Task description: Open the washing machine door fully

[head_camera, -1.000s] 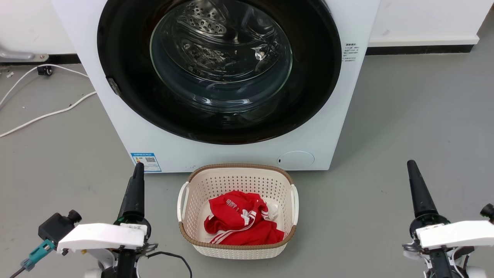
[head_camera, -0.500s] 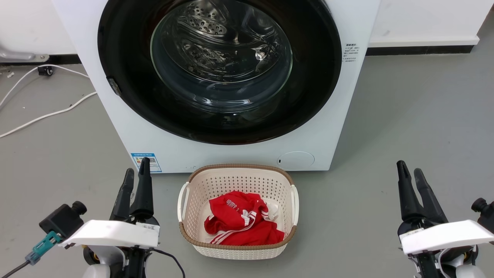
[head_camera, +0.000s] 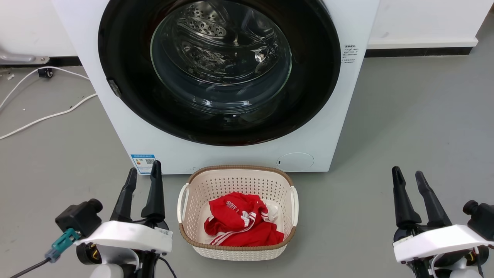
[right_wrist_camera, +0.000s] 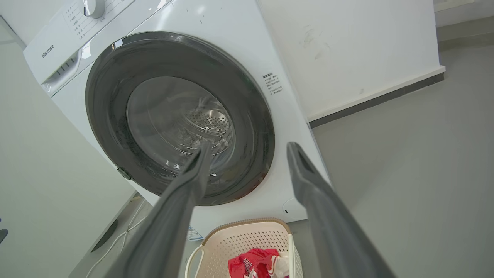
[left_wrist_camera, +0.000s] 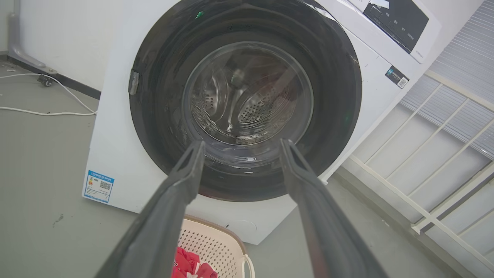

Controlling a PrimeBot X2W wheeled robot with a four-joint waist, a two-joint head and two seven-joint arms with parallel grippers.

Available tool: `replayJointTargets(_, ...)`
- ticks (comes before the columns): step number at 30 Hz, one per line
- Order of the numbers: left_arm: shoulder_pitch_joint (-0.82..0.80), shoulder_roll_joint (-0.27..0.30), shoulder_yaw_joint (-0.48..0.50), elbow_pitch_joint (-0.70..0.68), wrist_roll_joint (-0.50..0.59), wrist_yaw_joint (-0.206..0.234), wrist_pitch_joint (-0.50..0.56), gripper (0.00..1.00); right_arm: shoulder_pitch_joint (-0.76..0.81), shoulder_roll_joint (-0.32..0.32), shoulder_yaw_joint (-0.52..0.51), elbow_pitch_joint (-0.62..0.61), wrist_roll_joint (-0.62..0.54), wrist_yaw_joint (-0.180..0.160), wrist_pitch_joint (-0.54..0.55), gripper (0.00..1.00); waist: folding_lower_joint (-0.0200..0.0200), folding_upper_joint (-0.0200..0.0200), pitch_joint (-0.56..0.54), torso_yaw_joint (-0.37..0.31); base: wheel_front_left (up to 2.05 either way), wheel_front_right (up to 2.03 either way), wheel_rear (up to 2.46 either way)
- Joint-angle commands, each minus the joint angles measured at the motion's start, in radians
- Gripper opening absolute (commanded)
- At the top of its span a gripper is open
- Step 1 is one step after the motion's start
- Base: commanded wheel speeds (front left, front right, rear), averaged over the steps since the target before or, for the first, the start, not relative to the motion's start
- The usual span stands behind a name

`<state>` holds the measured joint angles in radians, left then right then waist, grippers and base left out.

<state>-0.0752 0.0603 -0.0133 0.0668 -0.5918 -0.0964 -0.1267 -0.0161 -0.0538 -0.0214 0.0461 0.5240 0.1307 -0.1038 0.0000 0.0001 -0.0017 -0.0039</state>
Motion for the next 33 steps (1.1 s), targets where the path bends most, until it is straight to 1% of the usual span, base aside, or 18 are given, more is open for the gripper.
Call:
replayJointTargets(1,-0.003,0.009,-0.004,-0.008,0.028,0.004,-0.007,1.0,-0.001,0.0,0.0,-0.015,-0.025,0.0,0.001,1.0,0.0,-0.0001,0.0,0.0,0.0,0.0,0.0)
replayJointTargets(14,-0.004,0.026,-0.038,0.014,0.176,0.032,-0.041,1.0,0.005,0.002,0.003,-0.016,-0.174,0.0,-0.006,1.0,0.0,-0.0001,0.001,0.0,0.0,0.0,0.0)
replayJointTargets(33,-0.011,0.041,-0.076,0.016,0.35,0.071,-0.084,1.0,0.02,0.003,0.005,-0.03,-0.344,0.0,-0.017,1.0,0.0,-0.0001,-0.001,0.003,0.0,0.0,0.0)
